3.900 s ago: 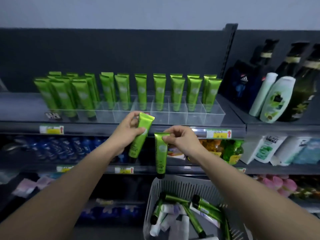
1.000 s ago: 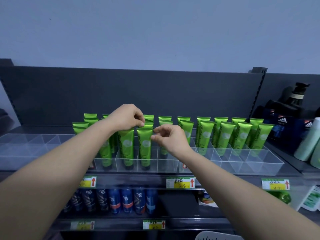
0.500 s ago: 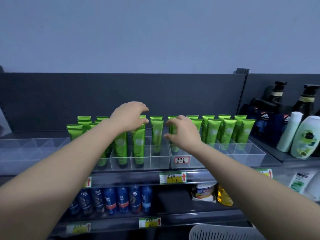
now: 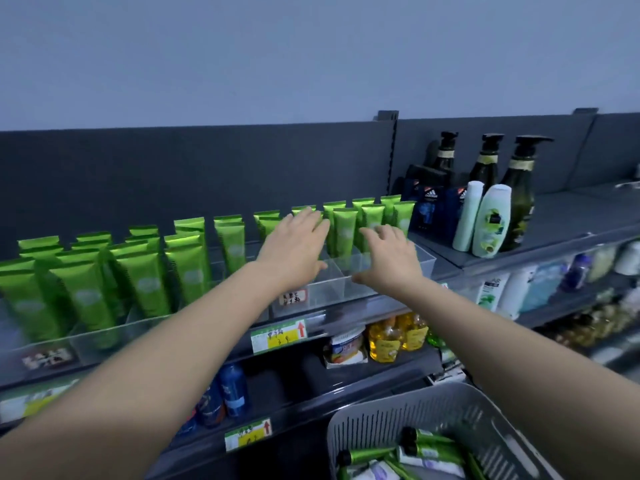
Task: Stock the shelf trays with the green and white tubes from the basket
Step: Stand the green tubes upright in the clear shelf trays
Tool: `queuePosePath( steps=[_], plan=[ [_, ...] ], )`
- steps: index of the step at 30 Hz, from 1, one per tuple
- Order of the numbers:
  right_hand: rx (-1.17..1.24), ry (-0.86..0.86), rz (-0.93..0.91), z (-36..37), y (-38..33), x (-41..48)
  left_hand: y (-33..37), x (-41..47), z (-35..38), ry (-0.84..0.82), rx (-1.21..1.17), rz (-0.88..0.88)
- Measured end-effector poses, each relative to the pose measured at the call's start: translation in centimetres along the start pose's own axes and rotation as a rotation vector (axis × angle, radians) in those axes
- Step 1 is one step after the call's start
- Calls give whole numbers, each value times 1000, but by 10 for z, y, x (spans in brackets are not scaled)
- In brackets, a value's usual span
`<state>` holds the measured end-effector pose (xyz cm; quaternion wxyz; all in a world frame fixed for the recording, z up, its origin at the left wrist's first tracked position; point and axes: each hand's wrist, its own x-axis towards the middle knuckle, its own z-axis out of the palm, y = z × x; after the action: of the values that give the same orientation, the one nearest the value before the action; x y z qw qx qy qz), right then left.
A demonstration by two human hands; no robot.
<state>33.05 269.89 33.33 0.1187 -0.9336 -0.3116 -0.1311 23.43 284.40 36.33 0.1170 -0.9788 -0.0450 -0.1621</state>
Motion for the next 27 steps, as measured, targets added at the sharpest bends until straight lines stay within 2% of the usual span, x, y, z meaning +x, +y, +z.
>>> queuePosePath(
  steps=[10,15,27],
  plan=[
    [-72,-129,217,35,122,-49,113,29,50,-43,-76,256],
    [-87,-235,247,65,165,-76,163,30,91,-114,-124,312],
    [-18,-558,249,166,226,-132,245,4,217,-458,-179,325]
  ],
)
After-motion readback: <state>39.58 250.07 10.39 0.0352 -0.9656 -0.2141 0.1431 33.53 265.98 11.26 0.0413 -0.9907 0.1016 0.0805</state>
